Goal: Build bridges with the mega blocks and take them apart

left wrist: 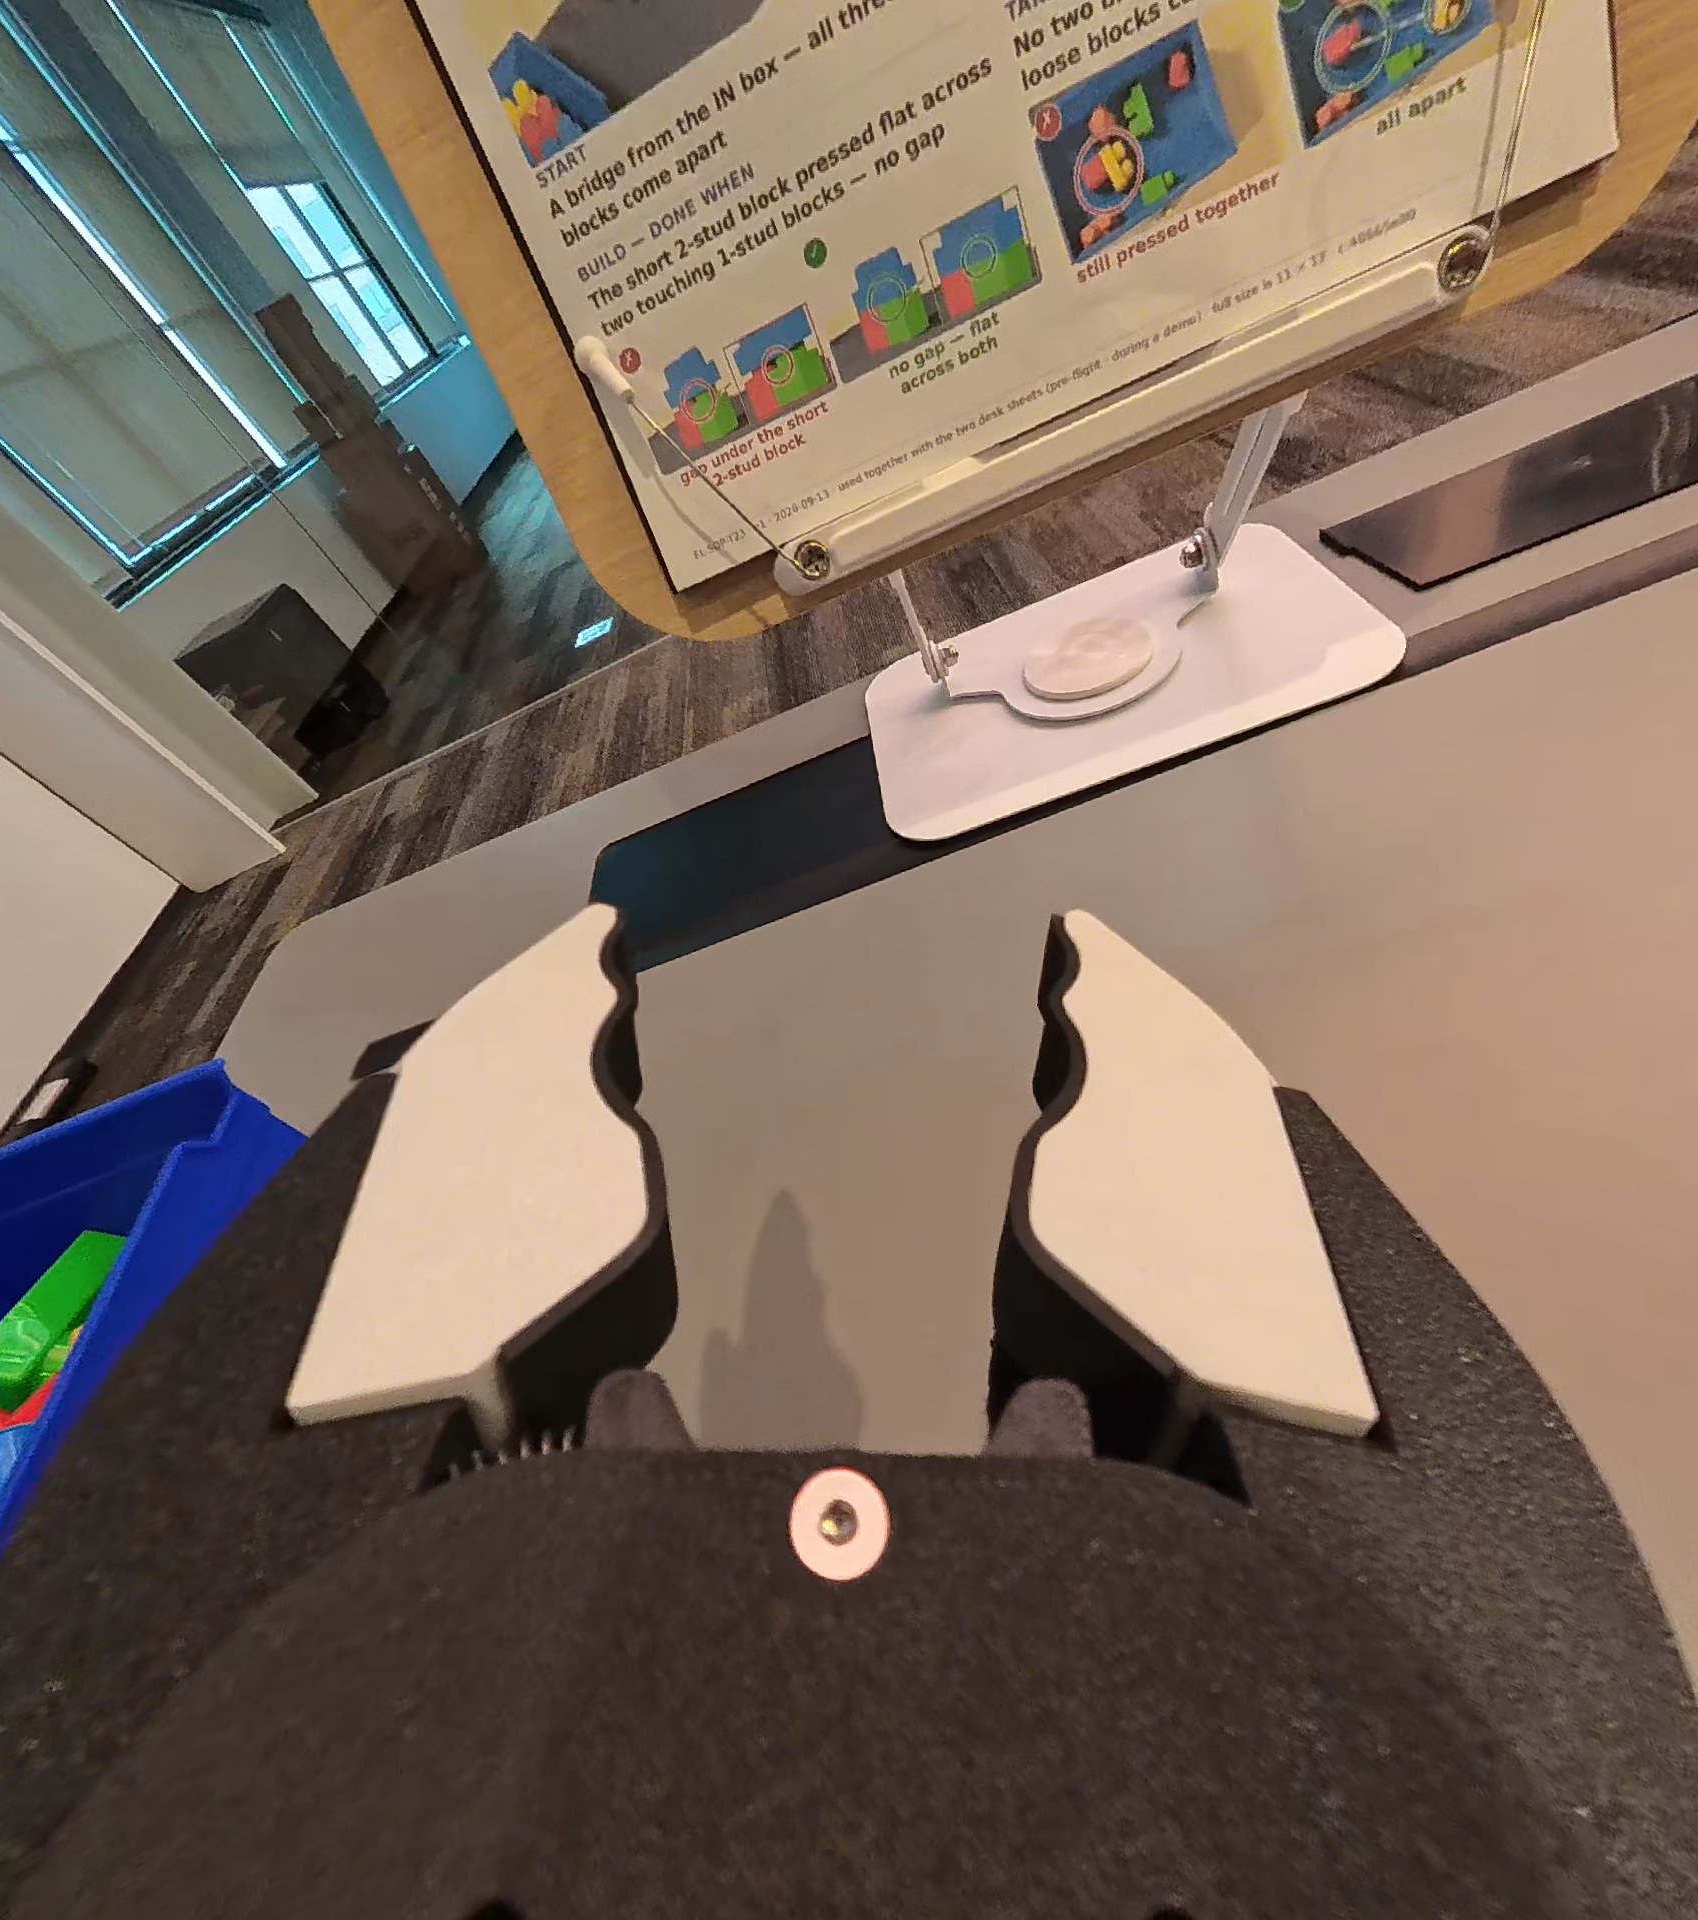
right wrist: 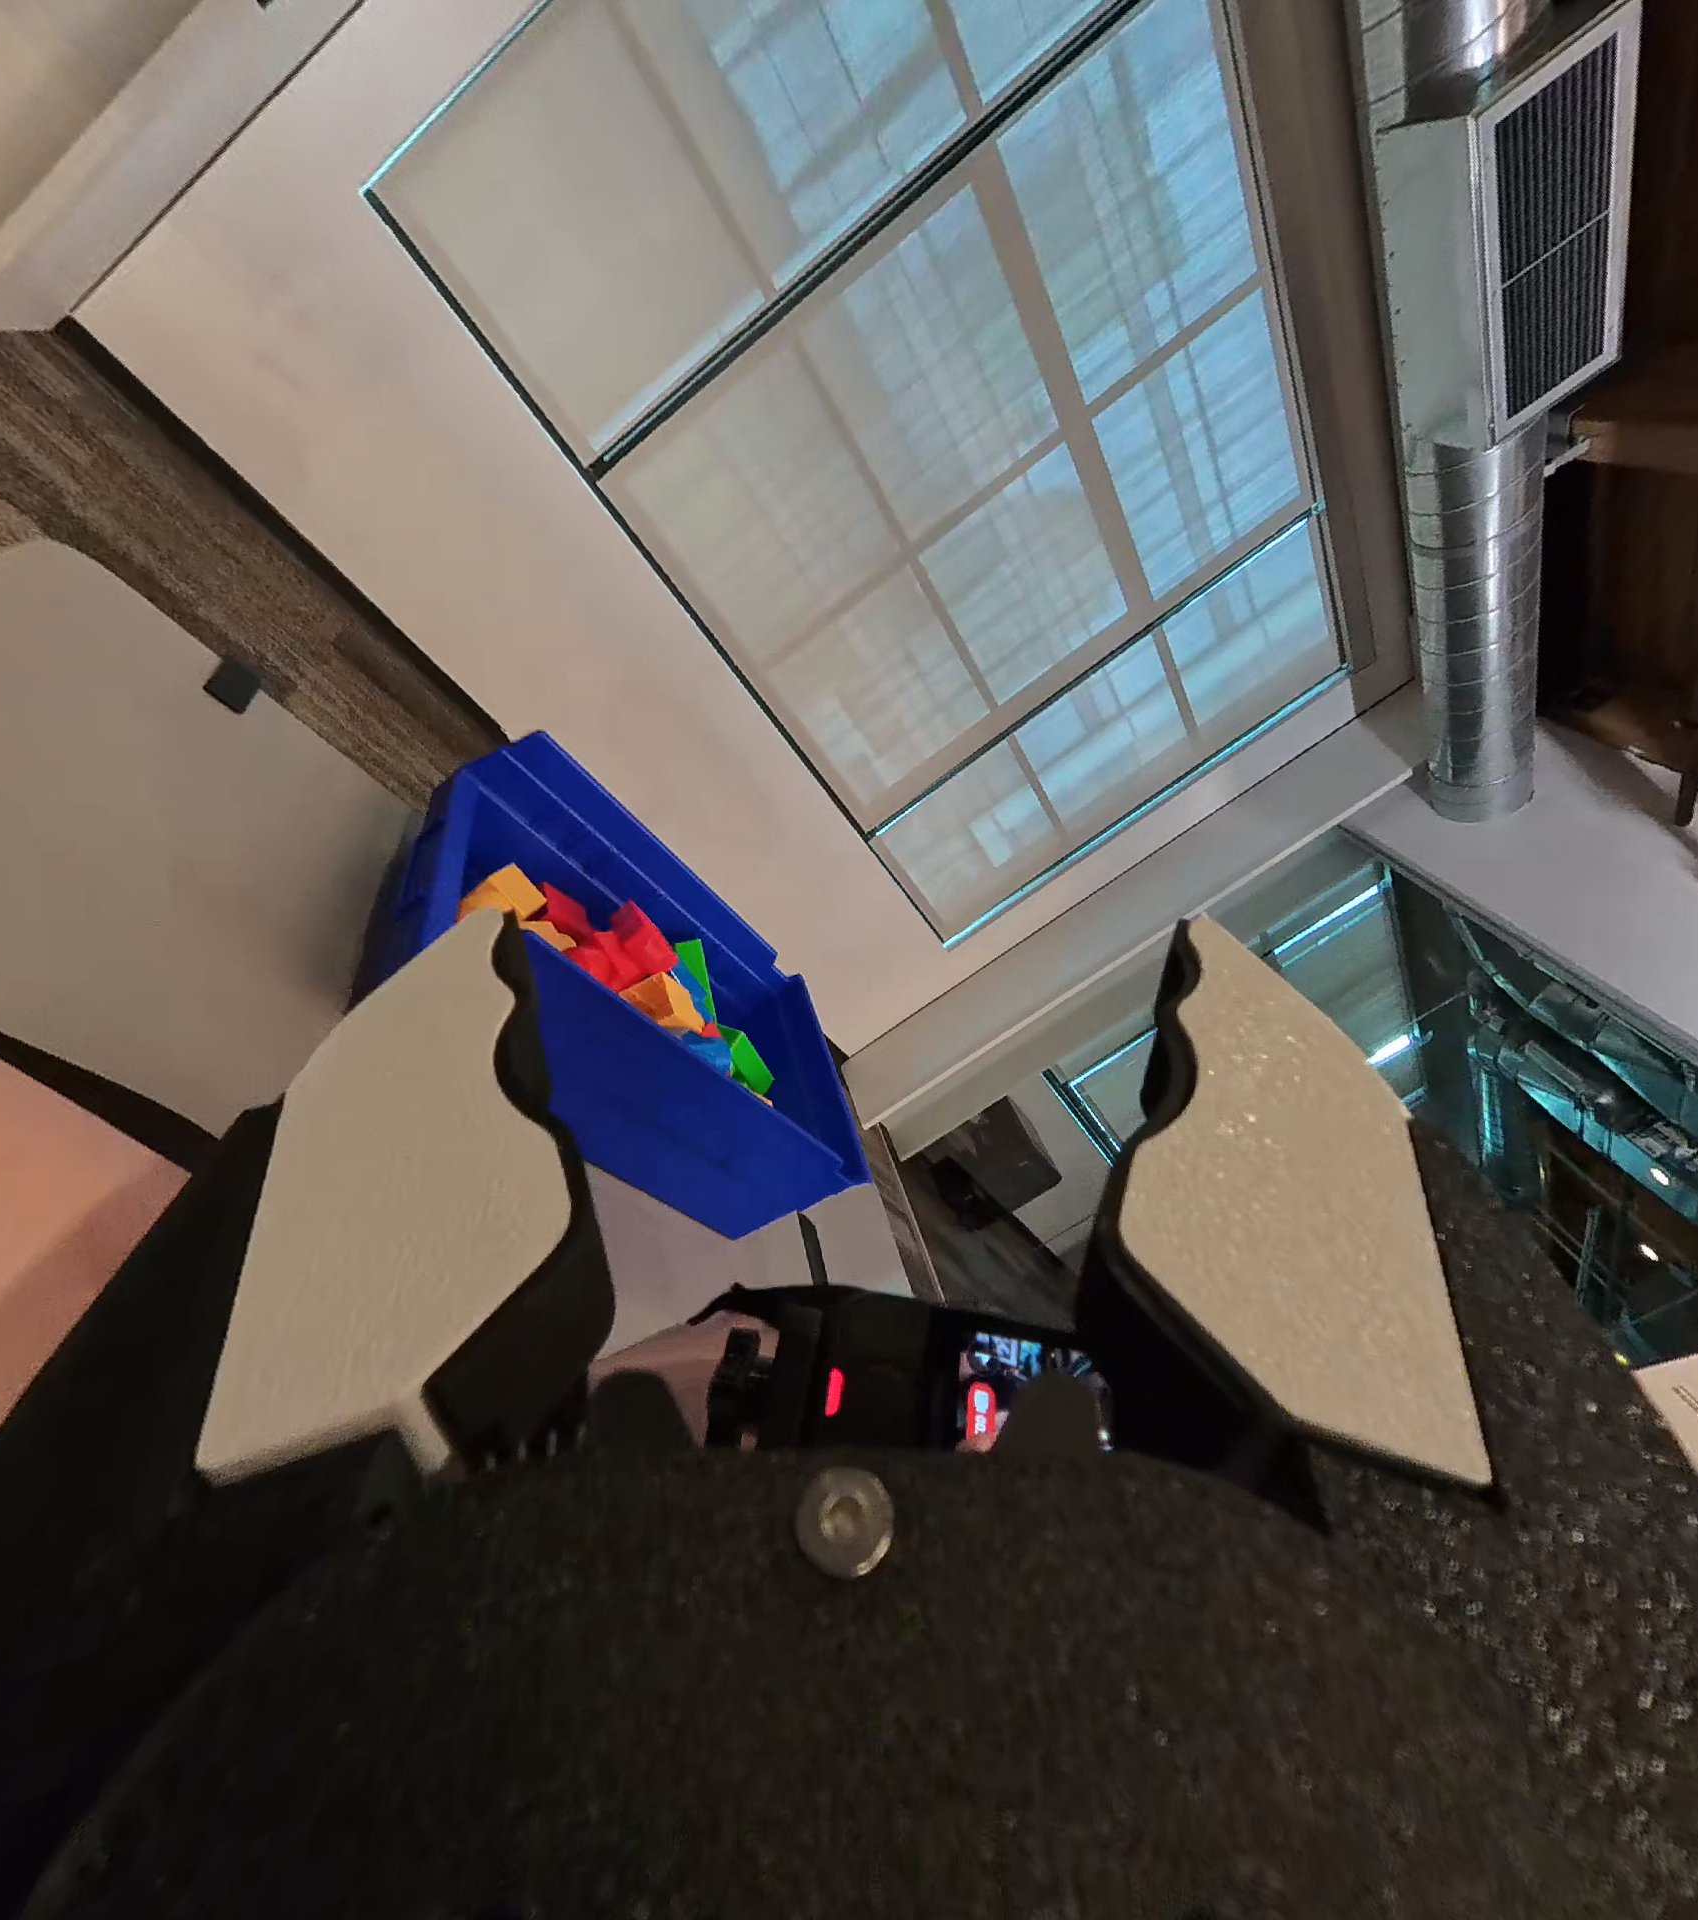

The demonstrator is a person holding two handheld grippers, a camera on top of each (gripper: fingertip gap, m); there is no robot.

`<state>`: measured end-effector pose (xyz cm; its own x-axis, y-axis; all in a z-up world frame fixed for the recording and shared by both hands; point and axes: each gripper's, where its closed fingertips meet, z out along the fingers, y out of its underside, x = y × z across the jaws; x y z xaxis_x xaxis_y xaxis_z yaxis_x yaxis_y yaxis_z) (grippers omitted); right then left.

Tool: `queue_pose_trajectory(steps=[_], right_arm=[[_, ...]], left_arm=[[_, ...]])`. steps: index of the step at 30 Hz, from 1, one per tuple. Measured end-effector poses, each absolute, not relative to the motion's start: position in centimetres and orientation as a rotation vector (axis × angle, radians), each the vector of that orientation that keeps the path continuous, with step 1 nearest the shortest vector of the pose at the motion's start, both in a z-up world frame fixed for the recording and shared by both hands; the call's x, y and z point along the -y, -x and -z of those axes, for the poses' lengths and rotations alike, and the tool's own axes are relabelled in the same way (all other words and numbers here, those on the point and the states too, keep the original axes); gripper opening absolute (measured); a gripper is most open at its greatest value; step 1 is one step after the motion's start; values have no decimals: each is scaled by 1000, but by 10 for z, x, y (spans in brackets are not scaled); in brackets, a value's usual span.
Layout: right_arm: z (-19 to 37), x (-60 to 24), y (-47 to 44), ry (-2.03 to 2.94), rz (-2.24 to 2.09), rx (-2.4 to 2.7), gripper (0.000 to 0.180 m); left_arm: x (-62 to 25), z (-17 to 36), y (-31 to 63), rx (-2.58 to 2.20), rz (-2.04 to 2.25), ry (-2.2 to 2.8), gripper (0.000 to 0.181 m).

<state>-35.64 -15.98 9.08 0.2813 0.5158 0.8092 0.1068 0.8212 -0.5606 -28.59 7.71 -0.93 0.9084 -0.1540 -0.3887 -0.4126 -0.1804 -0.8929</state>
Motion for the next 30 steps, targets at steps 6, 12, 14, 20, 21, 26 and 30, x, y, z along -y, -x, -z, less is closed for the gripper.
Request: queue_pose_trajectory(steps=[6,12,14,20,21,26,30], right_arm=[[-110,172,336,554,-303,1206,110],[-157,136,274,600,-274,986,108],[-173,103,236,685,-274,858,106],[-114,-56,87,1318,-105,385,107],[-88,-73,66,1438,-46,325,107],[-1,-107,51,1723,38,364,108],[4,-104,85,1710,133,516,107]], left_arm=[[-77,9,285,-420,-217,1754,74],[-75,3,285,-410,-164,1738,75],[-74,-6,287,-392,-130,1714,77],[-38,-86,279,-405,58,1420,78],[-25,-102,269,-446,76,1347,81],[60,-142,179,-717,187,1121,85],[121,-124,85,-955,61,997,88]])
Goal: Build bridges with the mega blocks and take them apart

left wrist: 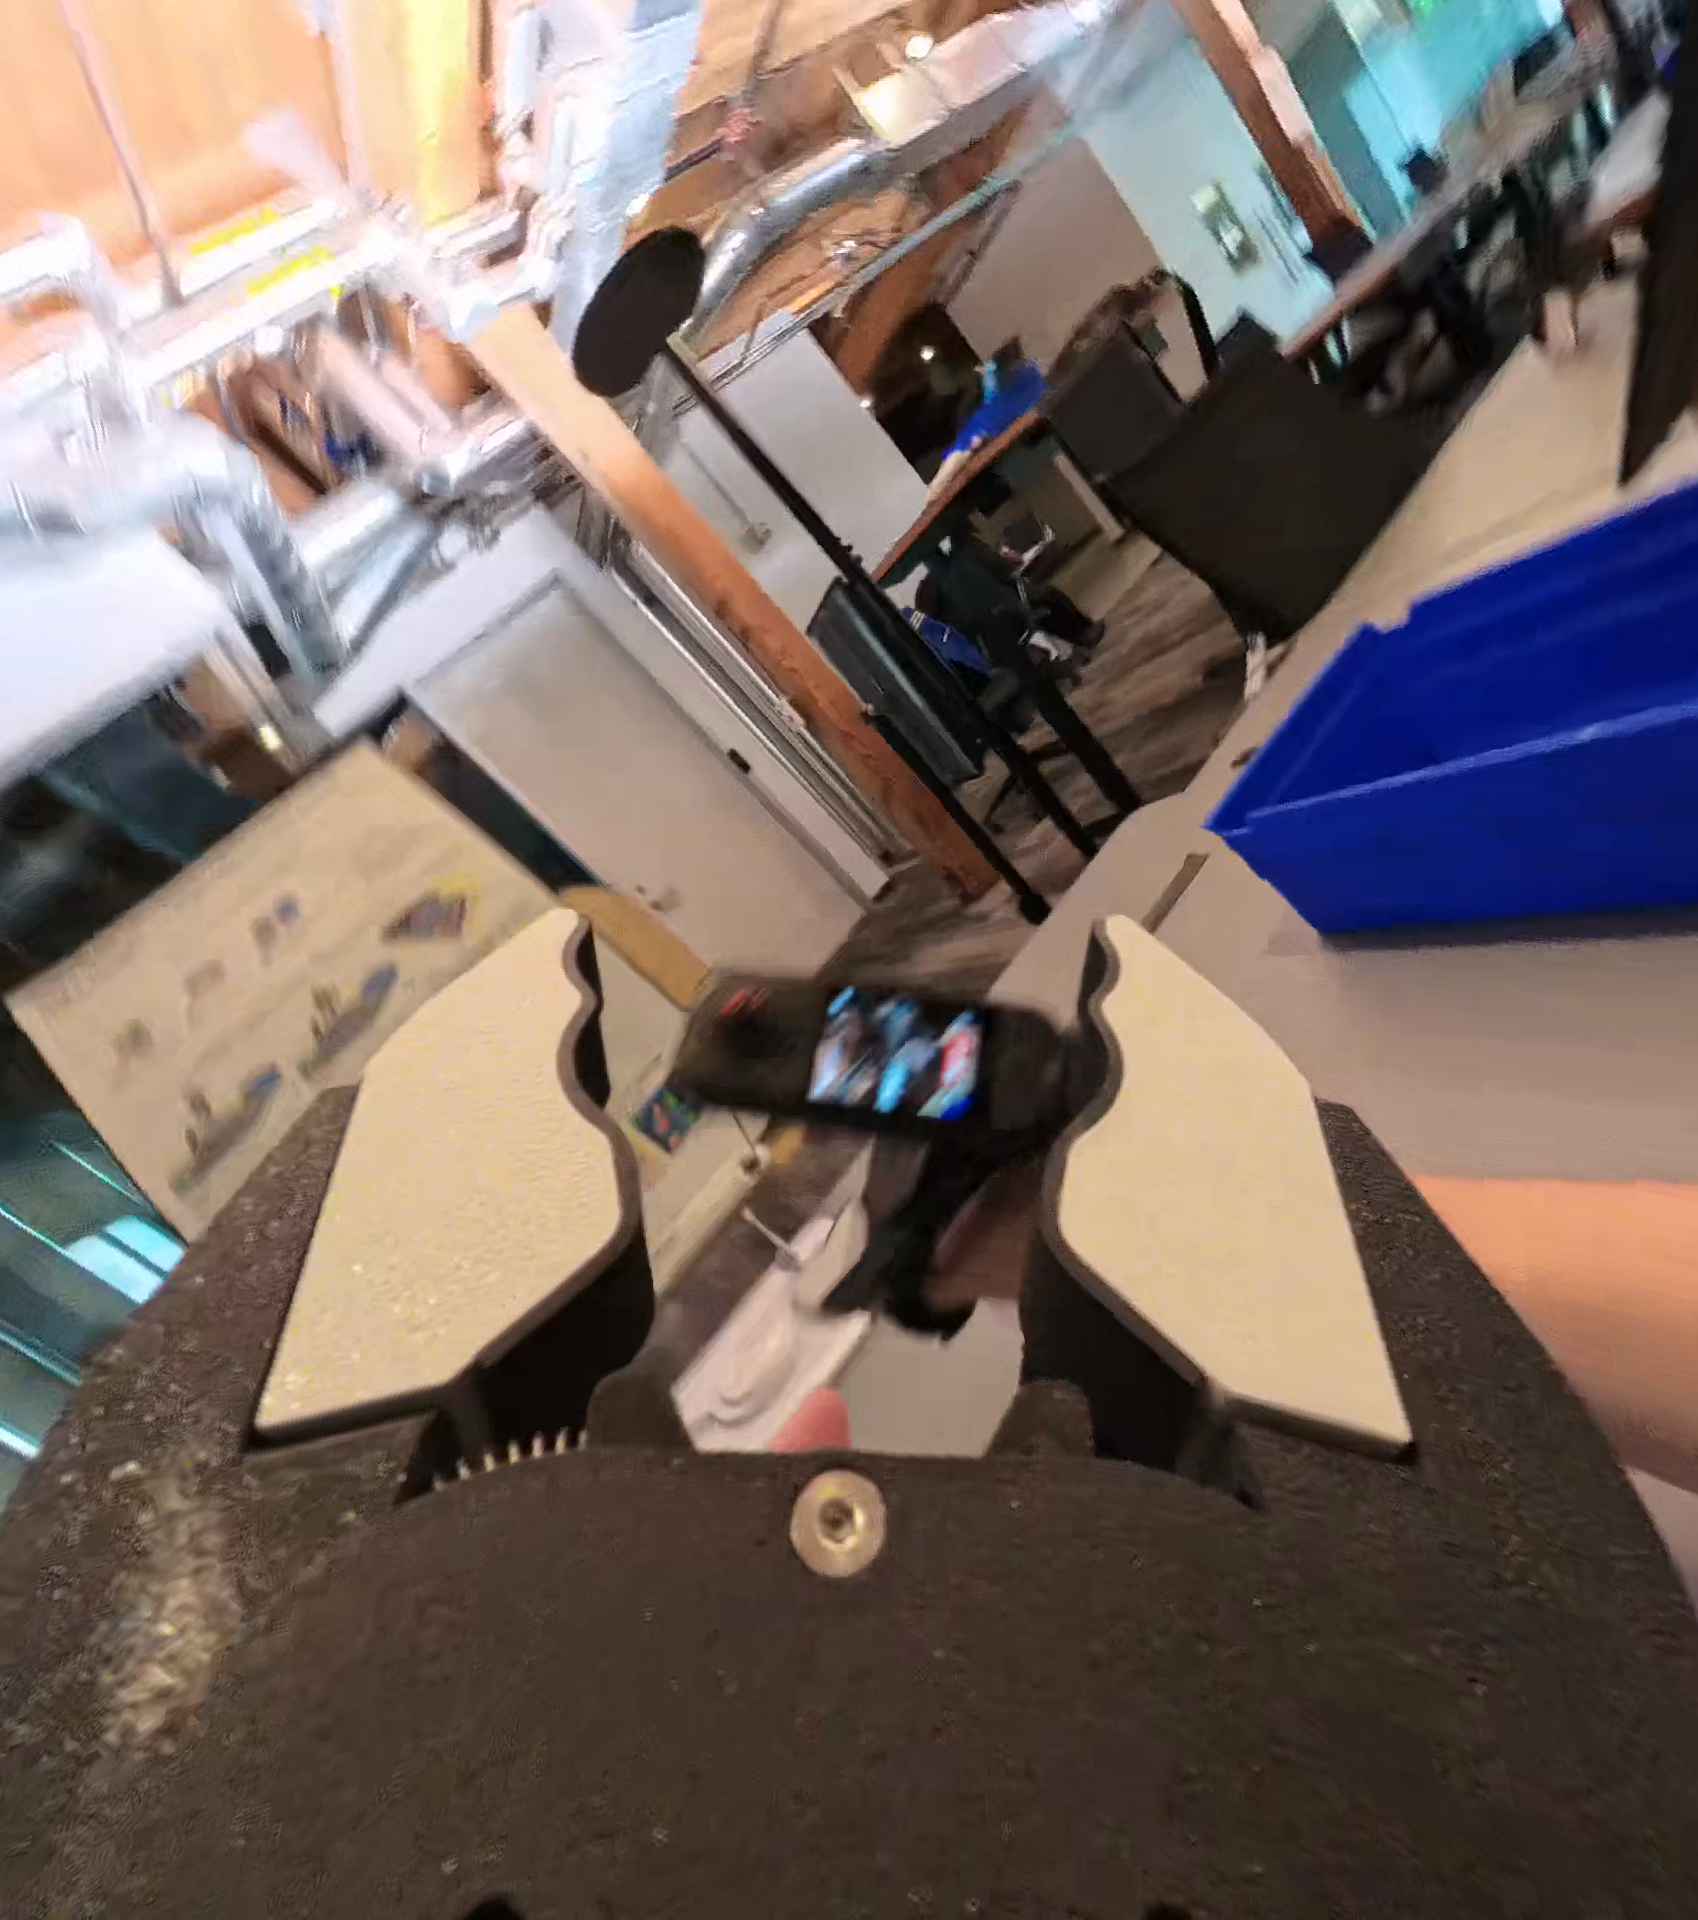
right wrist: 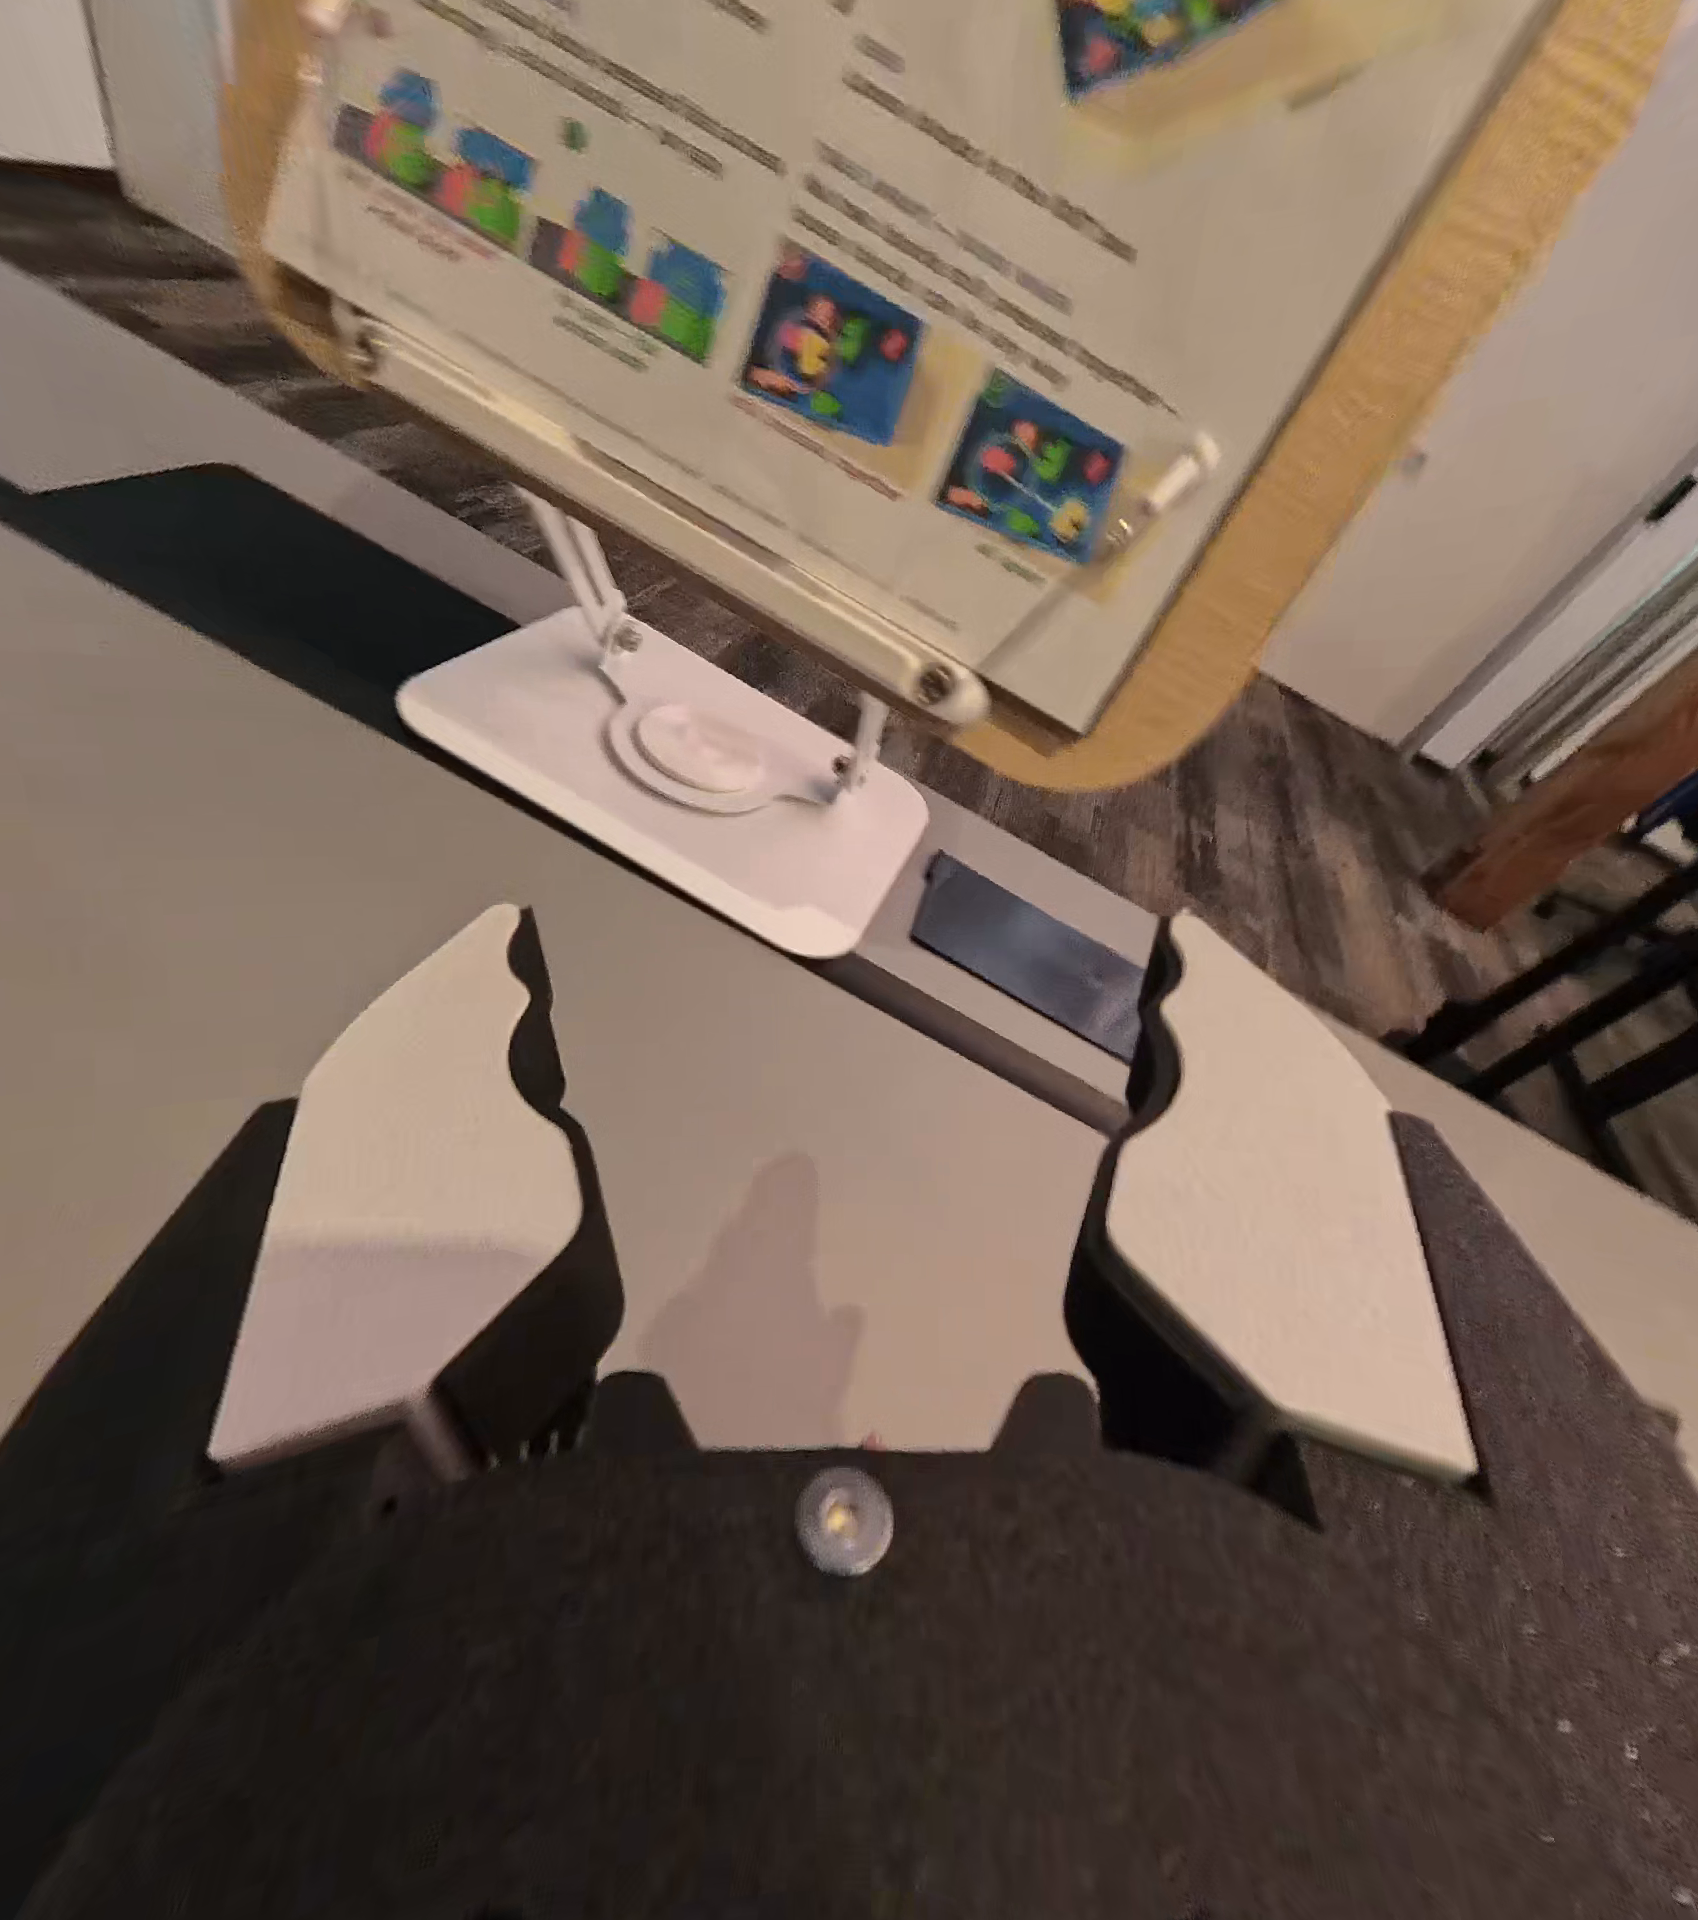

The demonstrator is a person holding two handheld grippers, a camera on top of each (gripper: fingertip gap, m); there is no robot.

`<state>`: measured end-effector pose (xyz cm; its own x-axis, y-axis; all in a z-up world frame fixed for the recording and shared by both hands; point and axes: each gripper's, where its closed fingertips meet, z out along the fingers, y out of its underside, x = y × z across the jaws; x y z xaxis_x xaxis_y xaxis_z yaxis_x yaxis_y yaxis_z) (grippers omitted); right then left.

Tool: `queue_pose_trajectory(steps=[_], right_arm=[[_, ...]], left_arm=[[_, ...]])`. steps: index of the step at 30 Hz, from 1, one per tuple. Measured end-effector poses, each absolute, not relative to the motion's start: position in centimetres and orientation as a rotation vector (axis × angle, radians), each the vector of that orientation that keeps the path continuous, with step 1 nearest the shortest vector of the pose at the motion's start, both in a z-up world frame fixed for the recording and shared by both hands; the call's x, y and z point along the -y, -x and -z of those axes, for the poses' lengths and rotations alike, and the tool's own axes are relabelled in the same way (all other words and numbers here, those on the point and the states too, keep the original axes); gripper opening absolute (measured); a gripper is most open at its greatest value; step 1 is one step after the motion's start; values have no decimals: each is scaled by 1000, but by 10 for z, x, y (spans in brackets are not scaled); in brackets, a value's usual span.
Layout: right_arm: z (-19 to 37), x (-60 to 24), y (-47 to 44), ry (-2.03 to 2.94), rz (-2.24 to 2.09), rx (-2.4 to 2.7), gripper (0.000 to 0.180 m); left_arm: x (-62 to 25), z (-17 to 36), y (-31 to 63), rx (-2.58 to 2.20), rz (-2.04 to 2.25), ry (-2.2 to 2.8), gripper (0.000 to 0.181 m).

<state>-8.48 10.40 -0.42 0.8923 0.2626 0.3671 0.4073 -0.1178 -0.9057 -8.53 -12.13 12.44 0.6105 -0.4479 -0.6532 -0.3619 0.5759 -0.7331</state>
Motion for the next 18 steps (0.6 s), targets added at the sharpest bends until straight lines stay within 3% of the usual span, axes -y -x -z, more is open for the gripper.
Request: queue_pose_trajectory(steps=[8,18], right_arm=[[-12,-84,134,1636,156,658,106],[-15,-82,135,1628,207,683,107]], left_arm=[[186,-114,-37,-1147,-288,533,86],[138,-115,-36,-1076,-438,567,86]])
